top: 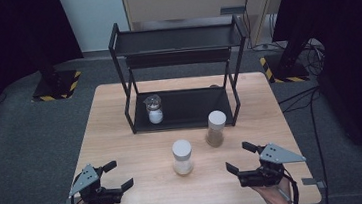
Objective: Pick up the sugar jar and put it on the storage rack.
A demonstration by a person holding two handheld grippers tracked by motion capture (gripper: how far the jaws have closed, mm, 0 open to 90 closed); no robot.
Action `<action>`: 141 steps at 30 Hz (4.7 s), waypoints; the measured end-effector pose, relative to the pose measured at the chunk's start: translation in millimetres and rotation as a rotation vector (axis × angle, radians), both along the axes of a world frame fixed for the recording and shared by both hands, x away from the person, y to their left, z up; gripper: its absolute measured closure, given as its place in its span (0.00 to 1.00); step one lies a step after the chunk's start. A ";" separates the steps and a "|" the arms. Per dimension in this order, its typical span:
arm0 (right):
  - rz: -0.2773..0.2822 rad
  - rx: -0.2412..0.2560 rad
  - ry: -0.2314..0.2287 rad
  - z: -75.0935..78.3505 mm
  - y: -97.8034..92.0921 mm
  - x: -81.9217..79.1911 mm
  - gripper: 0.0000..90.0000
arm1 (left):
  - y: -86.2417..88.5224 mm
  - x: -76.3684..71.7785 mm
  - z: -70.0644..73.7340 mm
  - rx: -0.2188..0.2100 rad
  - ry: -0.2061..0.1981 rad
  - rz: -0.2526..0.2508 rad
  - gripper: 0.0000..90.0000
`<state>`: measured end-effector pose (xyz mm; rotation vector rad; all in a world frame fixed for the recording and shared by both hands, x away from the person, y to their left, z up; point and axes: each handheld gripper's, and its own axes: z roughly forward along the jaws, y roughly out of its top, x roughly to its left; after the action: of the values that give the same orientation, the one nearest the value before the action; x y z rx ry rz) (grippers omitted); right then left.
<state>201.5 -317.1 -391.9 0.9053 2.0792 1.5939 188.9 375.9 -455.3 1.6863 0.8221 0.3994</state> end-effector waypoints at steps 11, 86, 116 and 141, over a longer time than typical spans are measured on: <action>0.091 -0.005 0.013 5.7 28.4 27.0 0.12 | -0.7 0.5 0.0 0.004 0.000 -0.002 0.05; 0.011 -0.086 0.078 23.0 155.4 130.5 0.36 | 0.9 -1.2 1.1 0.010 0.000 0.008 0.05; -0.308 -0.151 0.105 17.4 226.5 189.7 0.37 | 1.9 -1.5 0.4 0.002 -0.003 0.006 0.05; -0.379 -0.158 0.143 8.4 235.5 213.7 0.37 | 2.8 -2.1 -0.4 -0.001 -0.009 0.010 0.06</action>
<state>415.2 -81.6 -383.5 1.2947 1.9432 1.1842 186.8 378.7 -455.7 1.6794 0.8240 0.4131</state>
